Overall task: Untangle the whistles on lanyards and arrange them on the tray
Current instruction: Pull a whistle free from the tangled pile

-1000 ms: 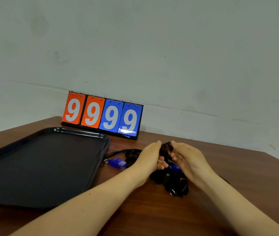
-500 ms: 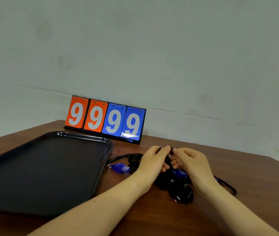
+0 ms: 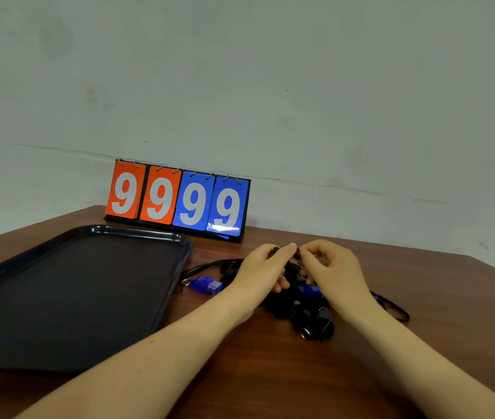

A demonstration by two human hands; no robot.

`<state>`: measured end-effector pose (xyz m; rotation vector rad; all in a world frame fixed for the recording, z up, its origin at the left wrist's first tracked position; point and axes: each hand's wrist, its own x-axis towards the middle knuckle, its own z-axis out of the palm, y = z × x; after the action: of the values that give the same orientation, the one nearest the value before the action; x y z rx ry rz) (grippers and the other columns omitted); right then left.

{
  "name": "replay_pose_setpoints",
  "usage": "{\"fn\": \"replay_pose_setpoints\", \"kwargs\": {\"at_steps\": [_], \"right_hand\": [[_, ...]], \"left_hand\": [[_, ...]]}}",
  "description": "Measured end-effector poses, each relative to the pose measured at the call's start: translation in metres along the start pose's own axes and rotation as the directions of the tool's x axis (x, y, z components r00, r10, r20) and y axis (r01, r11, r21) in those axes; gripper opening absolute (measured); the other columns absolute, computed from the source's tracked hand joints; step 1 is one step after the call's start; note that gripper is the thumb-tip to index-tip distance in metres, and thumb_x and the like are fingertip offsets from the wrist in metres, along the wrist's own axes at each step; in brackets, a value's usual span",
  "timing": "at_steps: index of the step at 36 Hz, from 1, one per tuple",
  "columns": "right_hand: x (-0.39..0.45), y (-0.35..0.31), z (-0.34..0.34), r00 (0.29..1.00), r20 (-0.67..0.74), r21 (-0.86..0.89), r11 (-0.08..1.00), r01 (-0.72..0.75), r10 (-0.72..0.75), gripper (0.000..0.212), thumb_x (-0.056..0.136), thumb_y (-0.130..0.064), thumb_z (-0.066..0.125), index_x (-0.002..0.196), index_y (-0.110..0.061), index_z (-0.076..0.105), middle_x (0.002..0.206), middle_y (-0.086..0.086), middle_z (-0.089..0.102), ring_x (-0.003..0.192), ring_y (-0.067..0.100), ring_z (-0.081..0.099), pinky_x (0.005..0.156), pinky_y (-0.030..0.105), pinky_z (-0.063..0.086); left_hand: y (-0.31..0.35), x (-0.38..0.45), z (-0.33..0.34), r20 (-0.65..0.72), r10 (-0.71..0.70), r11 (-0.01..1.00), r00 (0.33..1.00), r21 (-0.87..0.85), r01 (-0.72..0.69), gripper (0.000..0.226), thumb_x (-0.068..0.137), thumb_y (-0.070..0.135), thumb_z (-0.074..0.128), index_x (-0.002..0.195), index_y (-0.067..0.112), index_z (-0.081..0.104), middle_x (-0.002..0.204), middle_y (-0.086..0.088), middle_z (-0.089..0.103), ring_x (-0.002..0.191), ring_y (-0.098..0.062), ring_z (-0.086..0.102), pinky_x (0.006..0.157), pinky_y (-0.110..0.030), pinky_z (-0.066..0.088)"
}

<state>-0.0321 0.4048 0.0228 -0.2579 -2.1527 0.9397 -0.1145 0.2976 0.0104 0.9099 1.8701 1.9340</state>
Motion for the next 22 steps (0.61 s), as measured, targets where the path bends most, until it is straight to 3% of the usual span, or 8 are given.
{"fn": "replay_pose_setpoints", "kwargs": {"at_steps": [7, 15, 22], "right_hand": [[-0.0007, 0.0002, 0.0001, 0.999, 0.032, -0.002, 1.0, 0.028, -0.028, 0.012, 0.096, -0.019, 0.054, 0.09, -0.022, 0.065, 0.071, -0.005, 0.064, 0.058, -0.005, 0.057, 0.054, 0.011, 0.044], [-0.0003, -0.0004, 0.001, 0.998, 0.069, -0.023, 1.0, 0.003, -0.001, 0.013, 0.097, -0.018, 0.051, 0.09, -0.02, 0.062, 0.073, -0.005, 0.062, 0.057, -0.008, 0.055, 0.056, 0.009, 0.044], [-0.003, -0.0086, 0.0006, 0.999, -0.001, 0.196, 0.98, 0.037, -0.037, 0.013, 0.094, -0.012, 0.057, 0.091, -0.017, 0.069, 0.069, -0.001, 0.066, 0.052, 0.001, 0.057, 0.056, 0.013, 0.048]], "left_hand": [[0.0065, -0.0032, -0.0007, 0.001, -0.096, 0.983, 0.995, -0.16, 0.095, 0.024, 0.093, 0.036, 0.056, 0.1, 0.015, 0.064, 0.071, -0.002, 0.05, 0.05, -0.012, 0.05, 0.046, -0.02, 0.038], [0.0039, -0.0072, 0.0016, -0.024, -0.042, 0.989, 0.999, -0.146, 0.038, 0.015, 0.094, 0.029, 0.054, 0.088, 0.018, 0.062, 0.044, 0.013, 0.053, 0.051, -0.01, 0.049, 0.048, -0.021, 0.036], [0.0085, -0.01, 0.0032, 0.014, -0.085, 0.951, 0.996, -0.298, 0.085, 0.023, 0.095, 0.031, 0.05, 0.089, 0.012, 0.061, 0.06, 0.002, 0.052, 0.052, -0.012, 0.046, 0.047, -0.021, 0.035]]}}
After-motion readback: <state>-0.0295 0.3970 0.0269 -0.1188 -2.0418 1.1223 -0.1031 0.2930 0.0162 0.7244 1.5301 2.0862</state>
